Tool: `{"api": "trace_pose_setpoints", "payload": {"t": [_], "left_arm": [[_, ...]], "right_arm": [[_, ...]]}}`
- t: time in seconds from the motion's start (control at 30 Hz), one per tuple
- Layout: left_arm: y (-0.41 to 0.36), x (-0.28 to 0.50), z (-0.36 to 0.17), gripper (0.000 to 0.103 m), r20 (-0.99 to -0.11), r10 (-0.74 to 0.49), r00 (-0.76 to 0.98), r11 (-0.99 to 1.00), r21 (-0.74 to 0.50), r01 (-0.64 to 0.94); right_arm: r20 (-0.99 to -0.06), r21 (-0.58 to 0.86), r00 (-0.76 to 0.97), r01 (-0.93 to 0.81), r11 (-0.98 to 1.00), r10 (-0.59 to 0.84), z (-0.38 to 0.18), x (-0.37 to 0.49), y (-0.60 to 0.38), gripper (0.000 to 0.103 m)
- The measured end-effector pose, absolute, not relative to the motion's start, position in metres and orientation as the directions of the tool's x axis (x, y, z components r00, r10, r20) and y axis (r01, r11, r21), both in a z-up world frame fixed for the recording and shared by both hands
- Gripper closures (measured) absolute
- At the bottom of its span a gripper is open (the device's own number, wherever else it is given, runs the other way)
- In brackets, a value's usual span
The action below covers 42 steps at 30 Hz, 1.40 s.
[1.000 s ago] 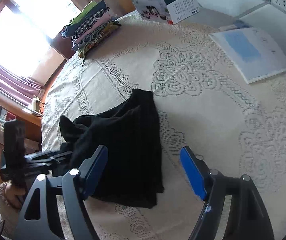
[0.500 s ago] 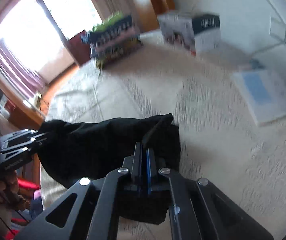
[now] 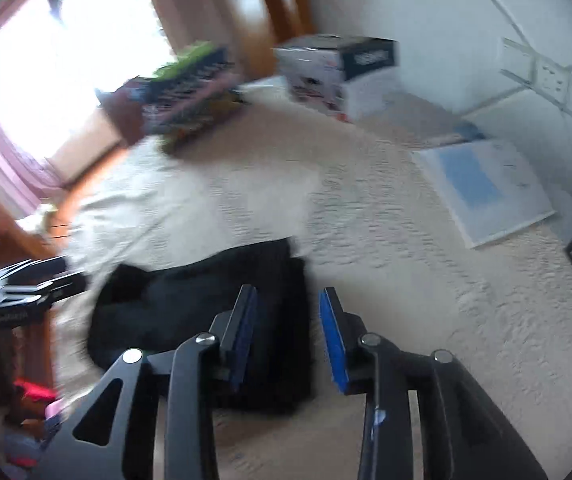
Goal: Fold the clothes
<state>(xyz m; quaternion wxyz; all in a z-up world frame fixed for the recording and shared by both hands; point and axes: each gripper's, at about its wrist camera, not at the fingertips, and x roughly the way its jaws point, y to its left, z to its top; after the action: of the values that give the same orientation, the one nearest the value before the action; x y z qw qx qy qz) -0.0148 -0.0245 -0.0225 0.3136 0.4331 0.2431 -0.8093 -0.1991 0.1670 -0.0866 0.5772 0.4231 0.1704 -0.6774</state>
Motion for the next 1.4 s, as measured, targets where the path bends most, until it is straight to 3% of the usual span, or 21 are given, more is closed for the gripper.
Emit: {"api": "trace_pose_setpoints", "payload": {"t": [0.1,0.23,0.27,0.33,0.4,0.6,0.9,1.03,1.1,1.27,1.4], "left_arm": [[-0.002,-0.024,-0.037,0.021,-0.863,-0.224,-0.454,-0.702,-0.180,0.689],[0.009,-0.034,-0.085,0.029,-0.909,-0.185,-0.372,-0.711,-0.138,0.690],[0.005,-0.032,-0.100,0.028,-0.923,-0.189,-0.336,-0.703,-0.111,0.702],[-0.005,-0.020,-0.125,0.024,-0.928,-0.091,-0.361,-0.663,-0.214,0.718],[-0.005,-0.016,-0.122,0.021,-0.925,-0.079,-0.372,-0.662,-0.230,0.713],[-0.008,-0.017,-0.064,0.021,-0.883,-0.138,-0.448,-0.709,-0.228,0.668],[-0.052,-0.049,-0.105,0.022,-0.927,-0.172,-0.332,-0.690,-0.127,0.712],[-0.067,-0.044,-0.127,0.014,-0.933,-0.218,-0.285,-0.672,-0.069,0.737],[-0.073,-0.042,-0.133,0.011,-0.934,-0.201,-0.296,-0.665,-0.092,0.741],[-0.063,-0.031,-0.094,0.011,-0.908,-0.215,-0.360,-0.685,-0.123,0.718],[-0.042,-0.024,-0.079,0.002,-0.888,-0.209,-0.409,-0.719,-0.144,0.680]], "right_arm": [[-0.773,0.291,0.103,0.934,-0.205,-0.627,-0.087,-0.176,0.170,0.071],[-0.812,0.300,0.139,0.932,-0.201,-0.567,-0.124,-0.163,0.155,0.071],[-0.830,0.294,0.134,0.930,-0.220,-0.542,-0.137,-0.164,0.152,0.073],[-0.849,0.296,0.126,0.918,-0.265,-0.512,-0.148,-0.173,0.152,0.082],[-0.866,0.299,0.120,0.903,-0.310,-0.486,-0.158,-0.182,0.154,0.092],[-0.831,0.266,0.070,0.921,-0.284,-0.551,-0.125,-0.184,0.149,0.091],[-0.799,0.404,0.223,0.887,-0.224,-0.558,-0.132,-0.183,0.088,0.090],[-0.850,0.330,0.142,0.894,-0.303,-0.507,-0.160,-0.198,0.065,0.091],[-0.832,0.394,0.160,0.844,-0.364,-0.531,-0.167,-0.215,0.066,0.096],[-0.801,0.376,0.056,0.821,-0.429,-0.597,-0.136,-0.216,0.100,0.092],[-0.788,0.403,0.097,0.828,-0.389,-0.608,-0.126,-0.197,0.131,0.092]]}}
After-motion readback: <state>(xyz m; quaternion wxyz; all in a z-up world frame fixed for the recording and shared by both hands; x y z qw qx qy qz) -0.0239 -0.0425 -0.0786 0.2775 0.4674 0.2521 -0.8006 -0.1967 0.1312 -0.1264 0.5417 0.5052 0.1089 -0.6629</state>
